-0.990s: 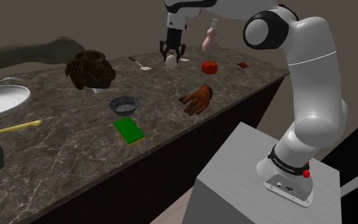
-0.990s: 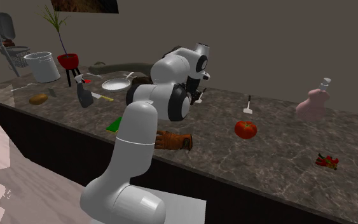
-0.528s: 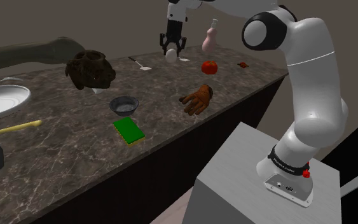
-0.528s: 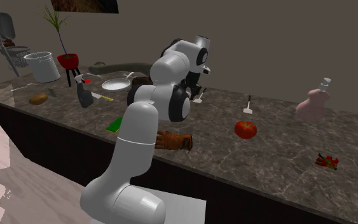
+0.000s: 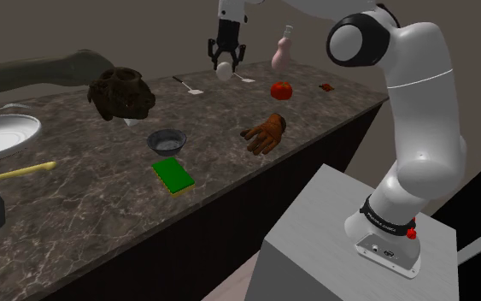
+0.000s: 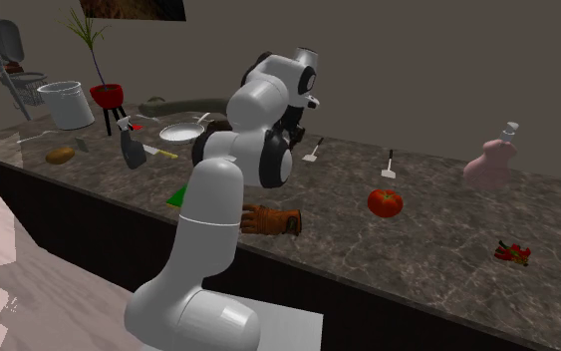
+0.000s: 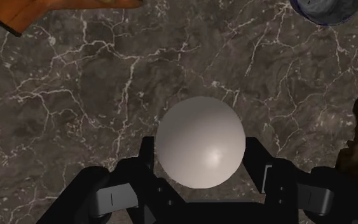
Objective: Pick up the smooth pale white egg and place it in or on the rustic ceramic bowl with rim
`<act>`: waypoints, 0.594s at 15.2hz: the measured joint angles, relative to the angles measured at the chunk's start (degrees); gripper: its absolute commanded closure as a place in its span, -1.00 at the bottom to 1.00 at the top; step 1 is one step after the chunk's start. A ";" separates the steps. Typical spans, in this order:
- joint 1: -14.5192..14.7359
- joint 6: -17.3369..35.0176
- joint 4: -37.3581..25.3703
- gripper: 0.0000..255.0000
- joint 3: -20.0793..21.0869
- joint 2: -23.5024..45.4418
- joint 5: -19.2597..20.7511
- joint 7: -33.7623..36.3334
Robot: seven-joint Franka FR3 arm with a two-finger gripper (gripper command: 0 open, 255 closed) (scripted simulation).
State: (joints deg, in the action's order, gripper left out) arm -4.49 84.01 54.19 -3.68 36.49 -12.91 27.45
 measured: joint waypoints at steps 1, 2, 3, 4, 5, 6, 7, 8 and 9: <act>0.83 1.13 2.55 1.00 0.11 -1.55 0.07 0.60; 1.81 2.26 5.06 1.00 0.28 -3.13 0.14 1.46; 2.86 2.52 5.41 1.00 0.57 -3.49 0.19 2.70; 3.89 3.38 7.34 1.00 0.81 -4.75 0.23 3.75; 4.91 4.44 9.35 1.00 1.06 -5.95 0.30 4.76; 5.64 4.87 10.15 1.00 1.28 -6.49 0.35 5.59; 6.63 5.30 10.71 1.00 1.58 -6.88 0.40 6.79; 7.46 5.68 11.22 1.00 1.85 -7.21 0.44 7.79; 8.24 6.28 12.12 1.00 2.09 -7.69 0.49 8.67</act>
State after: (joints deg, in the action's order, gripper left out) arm 3.75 90.29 66.31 -1.59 28.80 -12.42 36.11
